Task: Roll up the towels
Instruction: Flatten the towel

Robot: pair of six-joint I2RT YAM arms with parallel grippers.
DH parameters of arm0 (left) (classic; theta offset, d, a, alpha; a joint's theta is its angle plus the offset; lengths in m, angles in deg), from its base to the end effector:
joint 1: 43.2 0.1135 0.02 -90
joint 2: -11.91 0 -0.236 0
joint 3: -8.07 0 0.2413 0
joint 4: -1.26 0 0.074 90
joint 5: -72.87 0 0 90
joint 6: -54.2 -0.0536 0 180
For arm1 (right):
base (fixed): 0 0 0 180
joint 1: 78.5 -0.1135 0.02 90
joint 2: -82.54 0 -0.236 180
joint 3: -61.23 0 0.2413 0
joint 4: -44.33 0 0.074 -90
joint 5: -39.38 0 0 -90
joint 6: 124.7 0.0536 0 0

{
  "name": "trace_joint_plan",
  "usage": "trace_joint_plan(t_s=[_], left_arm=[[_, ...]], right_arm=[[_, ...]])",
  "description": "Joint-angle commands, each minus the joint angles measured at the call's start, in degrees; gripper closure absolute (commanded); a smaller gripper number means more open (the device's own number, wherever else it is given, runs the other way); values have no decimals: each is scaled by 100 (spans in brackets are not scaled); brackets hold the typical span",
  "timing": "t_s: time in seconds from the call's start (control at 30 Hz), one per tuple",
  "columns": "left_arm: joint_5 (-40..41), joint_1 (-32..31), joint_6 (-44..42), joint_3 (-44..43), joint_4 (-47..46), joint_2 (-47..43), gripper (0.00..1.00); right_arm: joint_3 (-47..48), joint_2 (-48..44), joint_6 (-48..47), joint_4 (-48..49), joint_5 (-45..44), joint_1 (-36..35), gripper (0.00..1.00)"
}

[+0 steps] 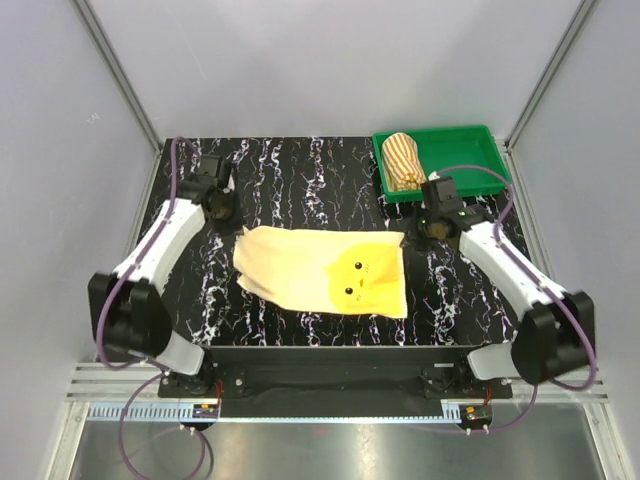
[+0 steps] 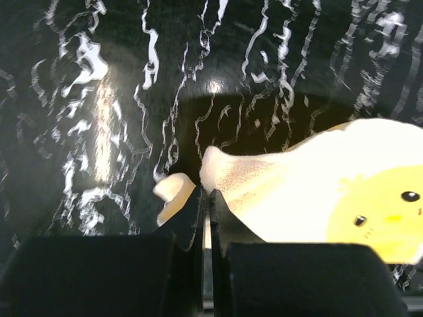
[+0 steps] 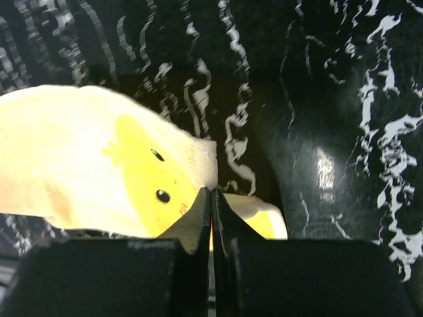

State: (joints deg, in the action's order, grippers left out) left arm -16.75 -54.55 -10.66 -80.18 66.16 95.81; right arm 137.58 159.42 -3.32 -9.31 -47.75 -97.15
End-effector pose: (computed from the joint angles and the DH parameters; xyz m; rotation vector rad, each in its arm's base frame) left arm 0.2925 -0.0584 0.2554 -0.3197 2.6242 -0.2092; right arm 0.2667 0.0928 0.2377 0.2637 2.5518 0.4089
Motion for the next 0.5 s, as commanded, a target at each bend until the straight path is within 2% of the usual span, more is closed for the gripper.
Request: trace_joint_plan(t_s=[0.0,0.17,0.33,0.47], left_arm=[[-179,54,69,-217,-682,939,100],[-232,63,122,-956,-796,2050,100],[-214,89,210,-1422,-988,2736,85],[-170,186,298,-1694,-1200,3079,81]], right_arm=[[27,719,-149,872,-261,283,100],[422,1679,-281,1366,-51,529,100],[1090,2401,-465,1384,-138,573,100],[1433,2753,-553,1367,-410,644,98]])
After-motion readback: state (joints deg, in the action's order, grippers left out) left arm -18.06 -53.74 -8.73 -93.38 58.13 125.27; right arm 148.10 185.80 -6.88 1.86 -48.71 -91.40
